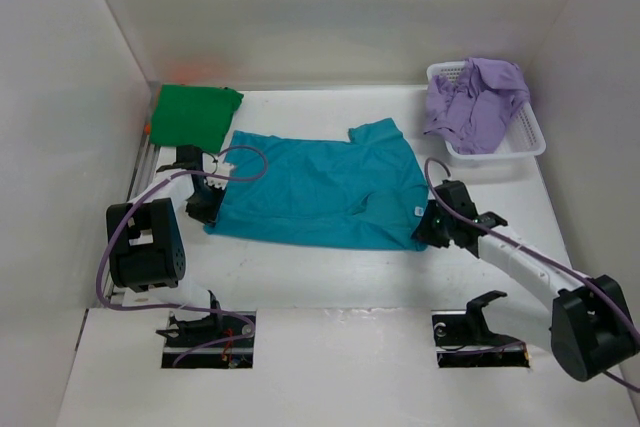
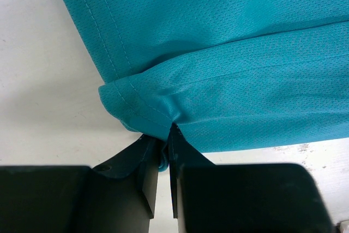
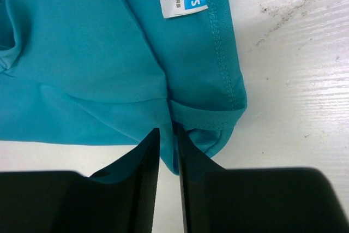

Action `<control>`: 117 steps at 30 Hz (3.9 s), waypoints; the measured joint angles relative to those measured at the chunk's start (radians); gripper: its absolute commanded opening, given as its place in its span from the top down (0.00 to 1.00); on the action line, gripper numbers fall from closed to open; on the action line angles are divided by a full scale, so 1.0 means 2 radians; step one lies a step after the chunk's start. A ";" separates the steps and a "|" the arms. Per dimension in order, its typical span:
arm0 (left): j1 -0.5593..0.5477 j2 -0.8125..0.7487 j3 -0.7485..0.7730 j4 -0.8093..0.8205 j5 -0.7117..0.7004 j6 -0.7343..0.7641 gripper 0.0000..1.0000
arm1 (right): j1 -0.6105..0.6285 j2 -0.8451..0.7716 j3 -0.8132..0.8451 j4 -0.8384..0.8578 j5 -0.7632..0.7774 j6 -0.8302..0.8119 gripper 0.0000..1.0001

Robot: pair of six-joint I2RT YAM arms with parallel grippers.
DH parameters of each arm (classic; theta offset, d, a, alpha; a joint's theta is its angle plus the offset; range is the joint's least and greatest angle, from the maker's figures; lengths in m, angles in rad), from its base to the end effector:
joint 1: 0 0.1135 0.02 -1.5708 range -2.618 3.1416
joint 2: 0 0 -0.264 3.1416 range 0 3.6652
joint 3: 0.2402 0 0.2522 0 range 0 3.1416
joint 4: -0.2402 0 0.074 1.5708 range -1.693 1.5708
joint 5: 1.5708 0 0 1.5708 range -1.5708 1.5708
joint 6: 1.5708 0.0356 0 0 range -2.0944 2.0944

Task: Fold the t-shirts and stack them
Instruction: Fold the flattened tshirt in 1/3 of the way

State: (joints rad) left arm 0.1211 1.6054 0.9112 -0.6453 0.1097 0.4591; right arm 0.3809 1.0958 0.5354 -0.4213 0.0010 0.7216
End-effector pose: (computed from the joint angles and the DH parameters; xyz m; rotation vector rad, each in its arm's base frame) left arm 0.2793 0.0301 0.1603 0.5040 2.8441 -0.0560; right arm 0.1853 0.0741 0.1778 0.4427 2.5709 0.4134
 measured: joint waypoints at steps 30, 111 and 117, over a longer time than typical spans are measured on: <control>-0.005 -0.002 -0.002 0.003 -0.009 0.001 0.86 | -0.045 0.119 0.056 0.031 0.023 -0.052 0.63; -0.431 -0.037 0.240 -0.105 0.020 0.002 0.44 | 0.234 -0.106 -0.008 -0.141 0.179 0.330 0.92; -0.508 0.106 0.252 -0.087 0.061 -0.018 0.44 | 0.191 -0.115 -0.081 -0.090 0.146 0.336 0.93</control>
State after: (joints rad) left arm -0.8955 1.8179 1.4158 -0.8188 0.2317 0.4232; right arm 0.7635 0.8665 0.3740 -0.6010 0.2935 1.3926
